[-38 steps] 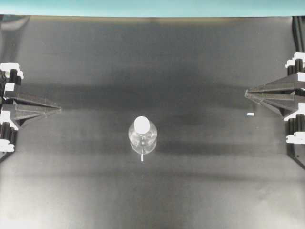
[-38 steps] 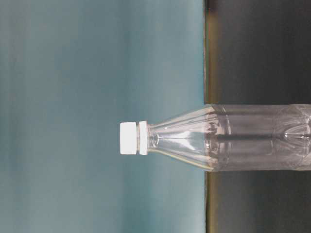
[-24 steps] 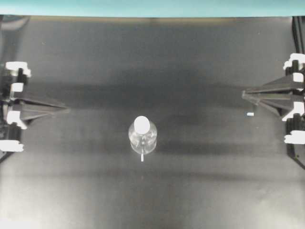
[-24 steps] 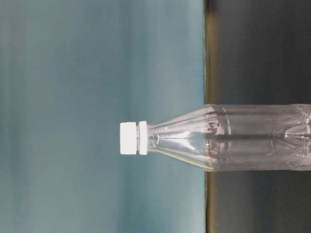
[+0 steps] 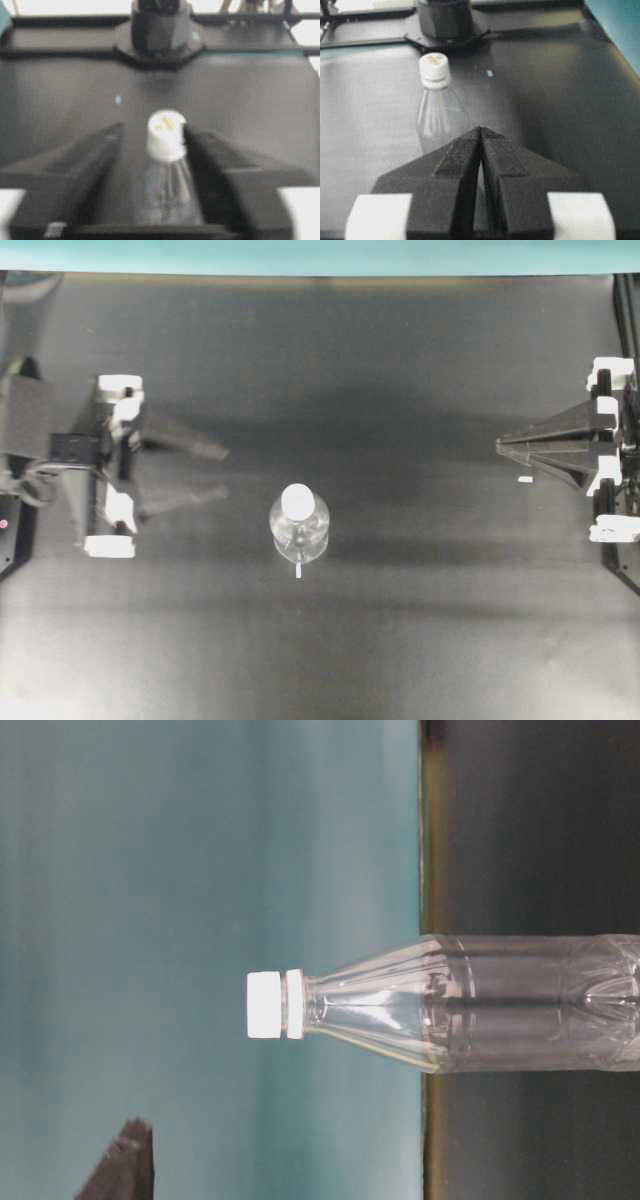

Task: Open the bottle cap by holding the bottle with the left arm and twisting the cap with the right arm.
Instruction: 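Close the left gripper around the clear bottle's body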

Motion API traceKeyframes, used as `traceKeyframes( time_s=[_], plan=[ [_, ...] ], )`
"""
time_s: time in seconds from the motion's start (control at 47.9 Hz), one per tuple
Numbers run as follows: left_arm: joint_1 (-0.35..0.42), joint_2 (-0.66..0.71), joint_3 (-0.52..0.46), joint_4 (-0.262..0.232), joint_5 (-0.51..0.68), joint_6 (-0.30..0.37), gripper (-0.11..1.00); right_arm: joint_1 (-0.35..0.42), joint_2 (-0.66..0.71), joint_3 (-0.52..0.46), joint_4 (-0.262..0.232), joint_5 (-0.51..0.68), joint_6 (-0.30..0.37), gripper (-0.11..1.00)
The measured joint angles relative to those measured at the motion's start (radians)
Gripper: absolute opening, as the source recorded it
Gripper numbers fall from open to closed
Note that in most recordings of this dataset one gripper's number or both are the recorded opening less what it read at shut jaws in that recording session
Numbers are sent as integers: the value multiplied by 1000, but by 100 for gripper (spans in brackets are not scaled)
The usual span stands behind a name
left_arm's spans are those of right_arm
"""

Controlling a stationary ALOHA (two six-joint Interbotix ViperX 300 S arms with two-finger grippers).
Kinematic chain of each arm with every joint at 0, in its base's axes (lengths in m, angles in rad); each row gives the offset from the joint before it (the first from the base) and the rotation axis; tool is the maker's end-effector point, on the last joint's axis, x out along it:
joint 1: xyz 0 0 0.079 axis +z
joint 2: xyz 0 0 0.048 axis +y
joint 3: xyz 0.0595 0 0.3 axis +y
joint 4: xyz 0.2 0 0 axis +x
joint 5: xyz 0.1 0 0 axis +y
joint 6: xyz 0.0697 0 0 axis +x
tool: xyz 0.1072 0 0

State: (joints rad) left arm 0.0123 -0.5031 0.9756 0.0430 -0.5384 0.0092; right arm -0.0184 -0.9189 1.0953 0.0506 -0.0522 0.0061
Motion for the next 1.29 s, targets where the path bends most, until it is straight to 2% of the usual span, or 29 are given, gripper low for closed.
traceKeyframes(
  time_s=[0.063,0.104,0.522,0.772,0.939,1.127,1.294],
  plan=[
    [0,38,-25,-2,-35,-3,93,-2,0,-2,0,2,0,-1],
    [0,60,-40,0,-51,-8,96,-2,0,0,-3,2,0,-1],
    [-17,324,-161,-2,-149,-21,94,-12,-3,-2,0,6,0,-1],
    [-17,430,-169,0,-163,-32,94,-18,-5,-2,0,6,2,-1],
    [-18,517,-158,0,-192,-74,94,-20,-5,-2,3,14,2,-1],
    [-20,638,-143,0,-279,-135,94,-20,-5,-2,23,29,3,-1],
    [-20,703,-150,0,-313,-160,94,-21,-5,-2,38,35,3,-1]
  ],
)
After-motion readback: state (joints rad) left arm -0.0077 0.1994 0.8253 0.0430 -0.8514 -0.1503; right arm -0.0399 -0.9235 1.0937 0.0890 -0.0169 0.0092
